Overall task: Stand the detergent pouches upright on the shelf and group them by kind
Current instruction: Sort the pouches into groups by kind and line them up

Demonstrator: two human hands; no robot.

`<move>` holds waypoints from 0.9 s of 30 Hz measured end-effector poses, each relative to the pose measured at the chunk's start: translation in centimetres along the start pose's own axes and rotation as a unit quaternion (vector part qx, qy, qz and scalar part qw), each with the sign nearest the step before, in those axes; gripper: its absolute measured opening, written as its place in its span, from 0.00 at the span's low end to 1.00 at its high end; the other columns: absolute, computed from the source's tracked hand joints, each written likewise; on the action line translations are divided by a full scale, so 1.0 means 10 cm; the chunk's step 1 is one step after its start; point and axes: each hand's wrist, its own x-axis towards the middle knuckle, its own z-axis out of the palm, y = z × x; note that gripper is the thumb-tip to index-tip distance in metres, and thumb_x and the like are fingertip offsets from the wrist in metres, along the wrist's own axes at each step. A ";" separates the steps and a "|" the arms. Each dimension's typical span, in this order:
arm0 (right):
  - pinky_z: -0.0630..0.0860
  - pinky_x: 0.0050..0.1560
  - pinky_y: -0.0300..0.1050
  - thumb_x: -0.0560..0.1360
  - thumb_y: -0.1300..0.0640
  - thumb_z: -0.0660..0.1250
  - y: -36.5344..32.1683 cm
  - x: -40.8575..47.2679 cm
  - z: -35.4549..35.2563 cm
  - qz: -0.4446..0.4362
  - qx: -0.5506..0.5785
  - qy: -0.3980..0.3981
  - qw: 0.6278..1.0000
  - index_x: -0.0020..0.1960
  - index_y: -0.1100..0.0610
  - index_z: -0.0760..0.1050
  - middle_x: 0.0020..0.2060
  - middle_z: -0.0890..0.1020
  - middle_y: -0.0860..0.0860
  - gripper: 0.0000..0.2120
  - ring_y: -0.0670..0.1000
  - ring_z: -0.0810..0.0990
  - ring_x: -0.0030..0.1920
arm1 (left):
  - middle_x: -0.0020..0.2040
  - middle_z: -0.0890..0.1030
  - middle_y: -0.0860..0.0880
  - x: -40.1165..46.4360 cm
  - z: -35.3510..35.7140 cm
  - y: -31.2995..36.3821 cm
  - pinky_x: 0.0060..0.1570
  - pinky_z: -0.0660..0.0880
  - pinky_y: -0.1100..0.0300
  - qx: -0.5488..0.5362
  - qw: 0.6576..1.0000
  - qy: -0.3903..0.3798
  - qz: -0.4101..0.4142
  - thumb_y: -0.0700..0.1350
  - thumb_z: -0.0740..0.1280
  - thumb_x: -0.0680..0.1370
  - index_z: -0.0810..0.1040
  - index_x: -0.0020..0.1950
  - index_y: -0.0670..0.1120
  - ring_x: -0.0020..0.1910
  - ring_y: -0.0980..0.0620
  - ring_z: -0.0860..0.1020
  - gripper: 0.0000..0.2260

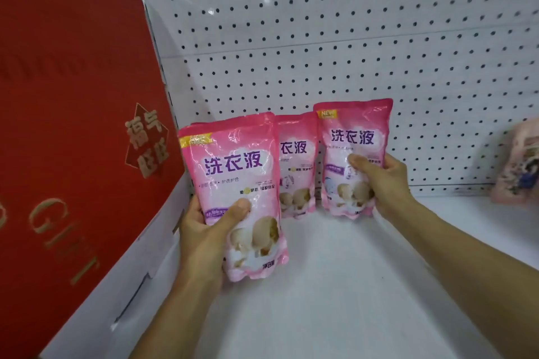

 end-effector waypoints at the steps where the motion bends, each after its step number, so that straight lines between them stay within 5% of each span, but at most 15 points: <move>1: 0.81 0.35 0.46 0.70 0.64 0.74 0.03 0.05 0.01 0.007 0.000 -0.013 1.000 0.49 0.57 0.81 0.39 0.87 0.52 0.09 0.52 0.87 0.38 | 0.51 0.86 0.42 0.03 0.01 0.00 0.38 0.82 0.50 -0.009 1.000 0.001 0.004 0.38 0.74 0.65 0.78 0.61 0.42 0.43 0.41 0.86 0.24; 5: 0.81 0.44 0.56 0.68 0.66 0.74 0.14 0.18 -0.04 0.045 0.006 -0.048 0.998 0.52 0.61 0.80 0.43 0.87 0.56 0.13 0.59 0.86 0.42 | 0.51 0.86 0.42 0.13 -0.01 -0.03 0.37 0.81 0.52 -0.030 0.999 0.009 0.006 0.38 0.74 0.64 0.78 0.61 0.44 0.42 0.43 0.86 0.25; 10: 0.81 0.42 0.45 0.68 0.65 0.74 0.03 0.17 -0.09 0.014 0.011 -0.082 0.996 0.50 0.57 0.79 0.45 0.86 0.52 0.12 0.50 0.86 0.42 | 0.52 0.86 0.41 0.19 -0.04 -0.05 0.36 0.81 0.50 -0.044 0.999 0.007 0.005 0.36 0.73 0.66 0.78 0.61 0.44 0.42 0.42 0.86 0.23; 16: 0.72 0.43 0.36 0.73 0.56 0.72 -0.29 -0.20 -0.15 -0.239 -0.090 0.127 0.958 0.48 0.50 0.69 0.38 0.74 0.47 0.11 0.40 0.72 0.36 | 0.53 0.86 0.43 0.37 -0.12 0.06 0.45 0.82 0.43 -0.009 1.000 -0.015 0.024 0.38 0.75 0.65 0.77 0.62 0.46 0.49 0.39 0.85 0.25; 19: 0.75 0.36 0.34 0.70 0.55 0.75 -0.24 -0.63 0.20 -0.219 -0.174 -0.072 0.957 0.46 0.56 0.74 0.37 0.79 0.50 0.11 0.41 0.76 0.35 | 0.54 0.85 0.42 0.48 -0.16 0.05 0.47 0.82 0.42 -0.004 0.999 -0.022 0.025 0.39 0.75 0.65 0.77 0.62 0.45 0.50 0.38 0.84 0.26; 21: 0.77 0.43 0.33 0.63 0.47 0.78 -0.05 -0.86 0.53 -0.124 -0.250 -0.263 0.924 0.53 0.50 0.77 0.45 0.83 0.46 0.21 0.42 0.81 0.45 | 0.54 0.85 0.41 0.50 -0.17 -0.01 0.48 0.82 0.43 0.001 0.999 -0.025 0.021 0.39 0.75 0.65 0.77 0.62 0.45 0.50 0.38 0.84 0.25; 23: 0.79 0.52 0.38 0.64 0.54 0.80 0.16 -1.00 0.84 -0.029 -0.207 -0.375 0.903 0.62 0.50 0.74 0.52 0.84 0.46 0.29 0.45 0.83 0.52 | 0.54 0.85 0.40 0.50 -0.18 -0.07 0.49 0.81 0.43 0.006 0.999 -0.031 0.010 0.39 0.75 0.66 0.79 0.61 0.45 0.51 0.37 0.84 0.23; 27: 0.80 0.51 0.42 0.63 0.69 0.79 0.44 -1.00 1.17 -0.023 -0.136 -0.309 0.941 0.60 0.54 0.76 0.51 0.86 0.50 0.29 0.47 0.85 0.51 | 0.53 0.85 0.40 0.53 -0.22 -0.07 0.47 0.81 0.40 0.045 0.996 -0.081 0.019 0.35 0.74 0.69 0.79 0.60 0.43 0.51 0.36 0.84 0.20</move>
